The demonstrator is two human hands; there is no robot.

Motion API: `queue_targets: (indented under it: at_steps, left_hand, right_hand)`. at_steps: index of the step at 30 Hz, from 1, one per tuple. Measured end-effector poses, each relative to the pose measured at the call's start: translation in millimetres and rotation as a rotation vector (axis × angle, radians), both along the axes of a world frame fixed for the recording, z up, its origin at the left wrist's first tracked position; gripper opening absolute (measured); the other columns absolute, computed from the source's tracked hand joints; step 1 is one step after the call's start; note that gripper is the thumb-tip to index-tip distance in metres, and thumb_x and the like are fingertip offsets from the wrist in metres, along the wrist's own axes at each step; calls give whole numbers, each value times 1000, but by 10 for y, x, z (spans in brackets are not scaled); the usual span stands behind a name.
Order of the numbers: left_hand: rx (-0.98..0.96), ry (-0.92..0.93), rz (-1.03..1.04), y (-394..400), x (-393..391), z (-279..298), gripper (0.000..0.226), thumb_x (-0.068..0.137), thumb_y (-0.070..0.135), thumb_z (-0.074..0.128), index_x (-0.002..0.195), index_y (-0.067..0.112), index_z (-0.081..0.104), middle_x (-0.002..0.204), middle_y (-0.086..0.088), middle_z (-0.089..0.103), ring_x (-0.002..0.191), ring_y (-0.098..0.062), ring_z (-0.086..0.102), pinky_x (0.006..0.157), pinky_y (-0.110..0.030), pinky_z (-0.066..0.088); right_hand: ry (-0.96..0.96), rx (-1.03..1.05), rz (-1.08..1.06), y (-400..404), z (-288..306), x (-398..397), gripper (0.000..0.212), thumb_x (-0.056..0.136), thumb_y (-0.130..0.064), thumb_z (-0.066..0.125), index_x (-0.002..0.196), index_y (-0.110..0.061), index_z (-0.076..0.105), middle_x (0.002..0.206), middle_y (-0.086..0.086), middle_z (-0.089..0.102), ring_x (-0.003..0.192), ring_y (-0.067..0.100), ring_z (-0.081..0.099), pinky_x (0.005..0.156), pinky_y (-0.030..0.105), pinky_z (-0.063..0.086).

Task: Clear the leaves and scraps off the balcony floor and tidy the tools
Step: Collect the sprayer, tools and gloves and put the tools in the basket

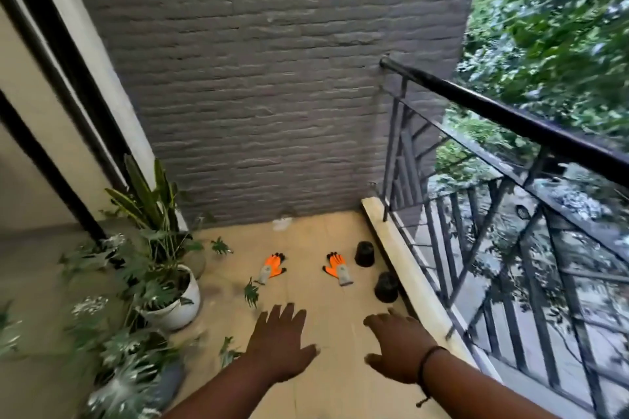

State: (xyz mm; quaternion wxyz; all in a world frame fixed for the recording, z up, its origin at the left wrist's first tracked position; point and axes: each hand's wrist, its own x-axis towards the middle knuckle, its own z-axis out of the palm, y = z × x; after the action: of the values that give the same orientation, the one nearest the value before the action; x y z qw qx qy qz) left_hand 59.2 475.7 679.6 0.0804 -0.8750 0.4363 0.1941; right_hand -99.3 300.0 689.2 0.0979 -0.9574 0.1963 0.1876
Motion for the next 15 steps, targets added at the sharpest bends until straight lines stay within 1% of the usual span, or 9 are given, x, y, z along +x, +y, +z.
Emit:
queue_targets:
  at_steps: [4,9,13,15]
  left_hand:
    - [-5,16,96,-264,92,2,79,96,65,32,158,22,7,165,-7,2,151,-29,1,121,-46,5]
    - [43,48,183,-272,258,-129,81,94,67,32,157,22,9,165,-7,3,151,-31,4,121,-47,6]
    - [96,91,241,-271,631,-249,83,94,69,32,157,21,8,165,-9,2,150,-34,3,121,-48,4]
    - [99,113,253,-318,829,-324,88,90,75,26,158,21,8,165,-8,2,150,-35,3,121,-48,4]
  right_hand:
    - [33,-13,105,-424,0,258,65,92,-52,51,145,-22,31,148,6,39,146,29,18,114,44,28]
    - [41,6,172,-658,-120,715,66,92,-52,50,147,-23,29,151,4,36,147,29,15,116,43,24]
    - [76,23,235,-796,-234,1150,67,91,-53,50,147,-23,28,151,5,36,147,30,16,115,45,25]
    - [85,25,241,-877,-280,1348,67,91,-54,51,147,-23,29,150,5,37,146,30,17,115,45,26]
